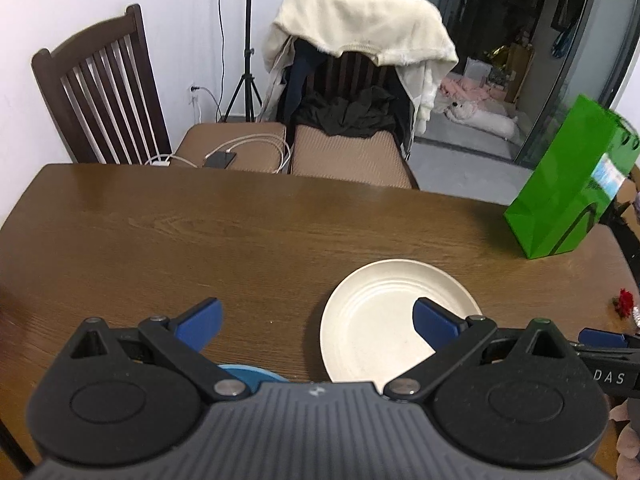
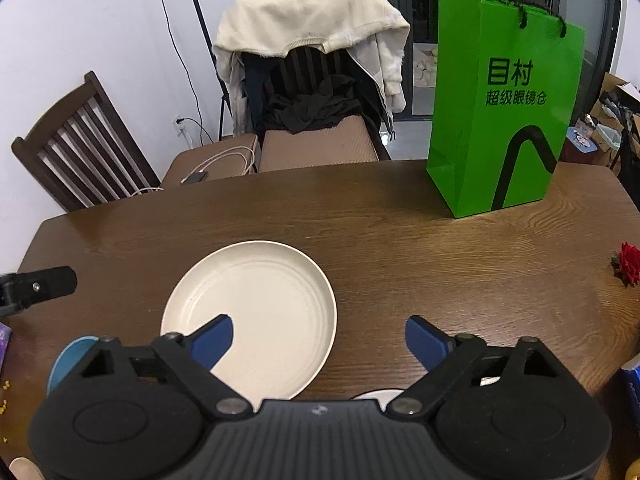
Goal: Organize plates and bowls
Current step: 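Close both tools on the rim of the cream plate beside the blue bowl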
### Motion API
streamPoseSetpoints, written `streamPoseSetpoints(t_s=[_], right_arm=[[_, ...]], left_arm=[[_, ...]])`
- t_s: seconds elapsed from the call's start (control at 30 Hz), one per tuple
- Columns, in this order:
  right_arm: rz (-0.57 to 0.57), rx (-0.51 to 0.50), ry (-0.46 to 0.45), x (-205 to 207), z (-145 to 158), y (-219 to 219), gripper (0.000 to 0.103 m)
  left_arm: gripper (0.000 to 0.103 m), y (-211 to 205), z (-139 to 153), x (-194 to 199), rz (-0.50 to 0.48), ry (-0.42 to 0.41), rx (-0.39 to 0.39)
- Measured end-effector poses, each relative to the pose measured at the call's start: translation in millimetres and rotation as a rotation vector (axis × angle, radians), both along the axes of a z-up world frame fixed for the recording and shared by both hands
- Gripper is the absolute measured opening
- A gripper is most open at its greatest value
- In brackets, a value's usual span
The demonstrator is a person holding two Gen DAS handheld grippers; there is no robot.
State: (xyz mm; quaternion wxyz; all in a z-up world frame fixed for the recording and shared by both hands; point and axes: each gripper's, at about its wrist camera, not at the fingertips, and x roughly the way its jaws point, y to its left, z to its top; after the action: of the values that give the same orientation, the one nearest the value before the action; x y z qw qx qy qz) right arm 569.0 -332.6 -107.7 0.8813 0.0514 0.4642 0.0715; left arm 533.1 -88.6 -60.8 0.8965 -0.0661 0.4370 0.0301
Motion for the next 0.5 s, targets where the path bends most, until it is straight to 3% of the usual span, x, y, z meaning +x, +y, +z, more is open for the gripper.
streamPoseSetpoints(t_s=[0.13, 0.33, 0.5], right_arm=[[-0.007, 0.014, 0.043, 14.5, -18.5, -1.8, 0.073], [-0.012, 0.017, 0.095, 30.0, -48.0, -1.5, 0.055], [-0.024, 0.020, 0.123, 40.5, -67.9, -5.2, 0.049]], left_arm=[[0.103, -0.6, -17.2, 14.9, 0.004, 0.037, 0.009], [0.103, -6.1, -41.4, 33.6, 0.002, 0.074, 0.022], [0.100, -12.4, -61.2, 46.4, -0.015, 0.109, 0.032]])
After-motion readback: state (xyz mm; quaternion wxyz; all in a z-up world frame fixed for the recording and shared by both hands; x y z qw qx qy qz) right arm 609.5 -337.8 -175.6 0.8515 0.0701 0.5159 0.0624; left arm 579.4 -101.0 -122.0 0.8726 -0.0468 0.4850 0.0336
